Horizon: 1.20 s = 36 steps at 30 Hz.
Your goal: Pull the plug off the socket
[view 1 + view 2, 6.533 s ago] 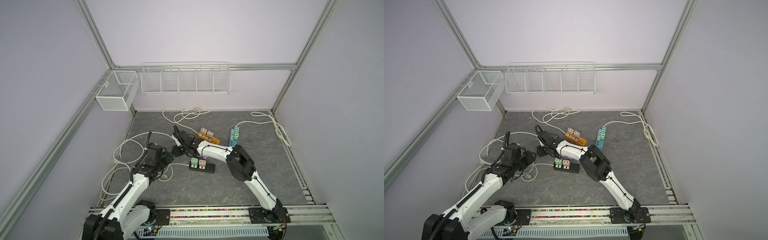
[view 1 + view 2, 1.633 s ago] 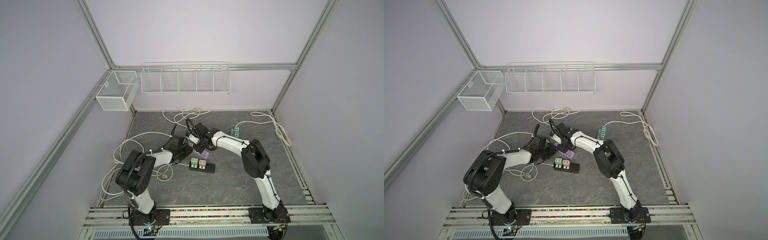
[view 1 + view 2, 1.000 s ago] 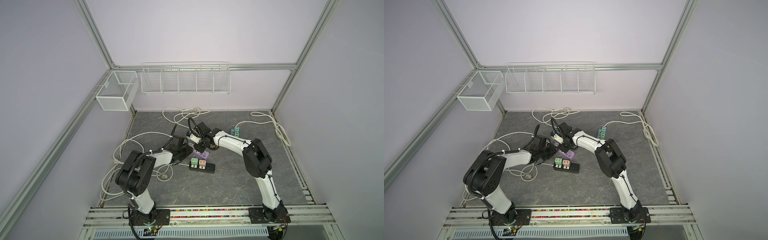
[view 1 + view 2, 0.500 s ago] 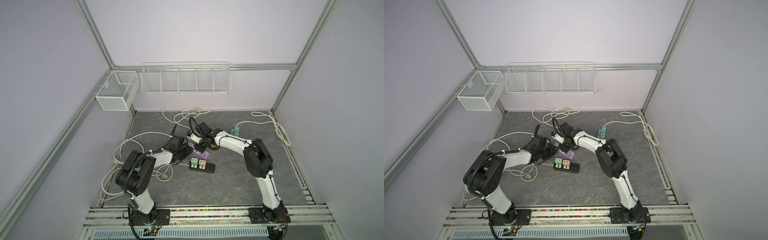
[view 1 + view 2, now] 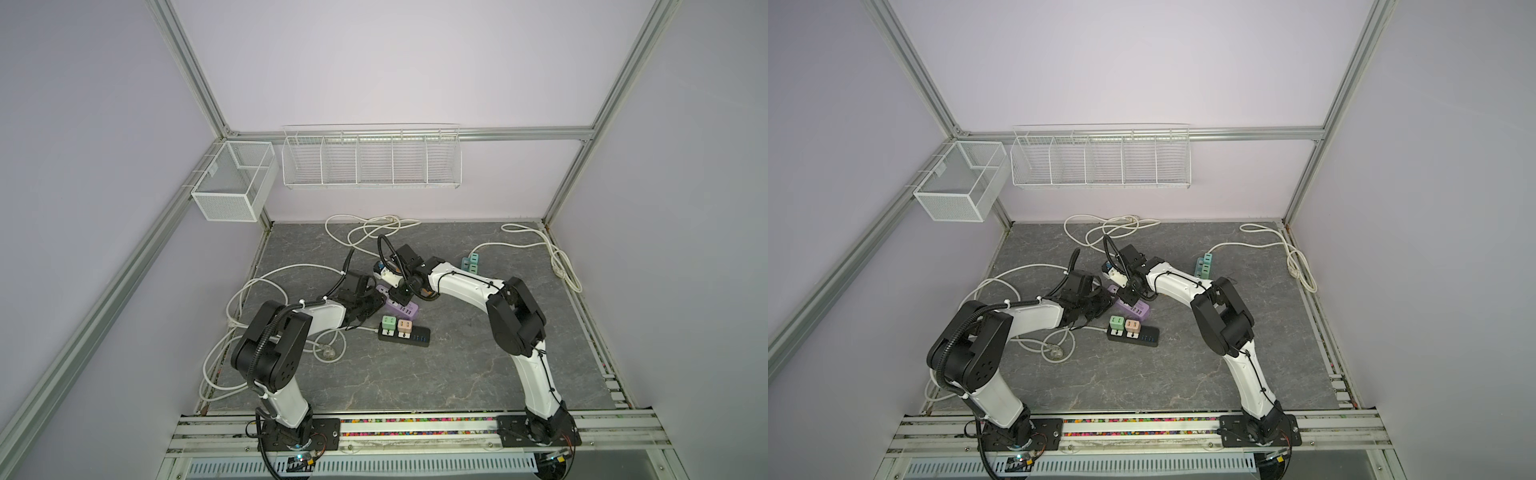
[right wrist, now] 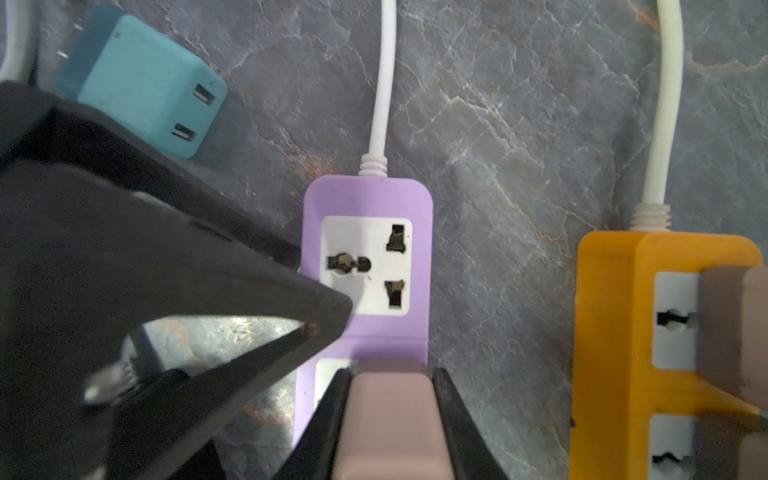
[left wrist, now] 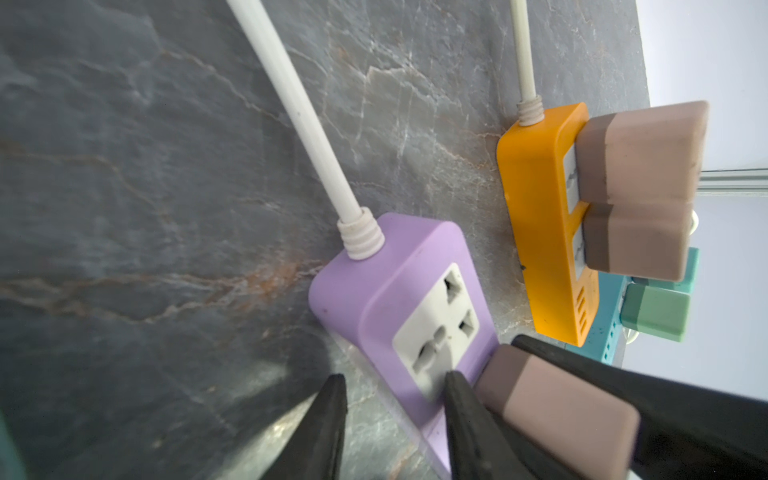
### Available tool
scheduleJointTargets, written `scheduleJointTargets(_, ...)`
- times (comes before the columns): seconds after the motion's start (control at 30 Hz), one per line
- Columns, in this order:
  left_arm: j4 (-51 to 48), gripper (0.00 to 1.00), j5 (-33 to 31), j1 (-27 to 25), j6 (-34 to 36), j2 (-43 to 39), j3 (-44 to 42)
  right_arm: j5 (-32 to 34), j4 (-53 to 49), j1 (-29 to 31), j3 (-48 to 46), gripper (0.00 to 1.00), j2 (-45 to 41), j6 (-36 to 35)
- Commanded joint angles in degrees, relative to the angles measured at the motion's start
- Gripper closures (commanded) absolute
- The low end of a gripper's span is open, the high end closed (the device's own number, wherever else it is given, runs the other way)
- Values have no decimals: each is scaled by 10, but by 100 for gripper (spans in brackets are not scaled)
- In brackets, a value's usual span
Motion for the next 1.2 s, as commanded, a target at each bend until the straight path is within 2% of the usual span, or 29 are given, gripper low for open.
scheduleJointTargets(0.0, -78, 61, -10, -7, -4, 34, -26, 17, -21, 7, 13, 78, -40, -26)
scheduleJointTargets(0.4, -91, 62, -16, -8, 5, 27, -29, 18, -11, -11, 11, 78, -51, -22)
scheduleJointTargets(0.7, -96, 62, -20, -8, 6, 24, -27, -30, 8, -10, -15, 79, -63, 2)
scheduleJointTargets(0.97, -103, 62, -27, -10, 5, 22, -30, 1, 17, -24, -11, 79, -66, -10)
scheduleJointTargets(1.17, -107, 62, -32, -10, 6, 26, -27, -43, 10, -15, -5, 78, -61, 17)
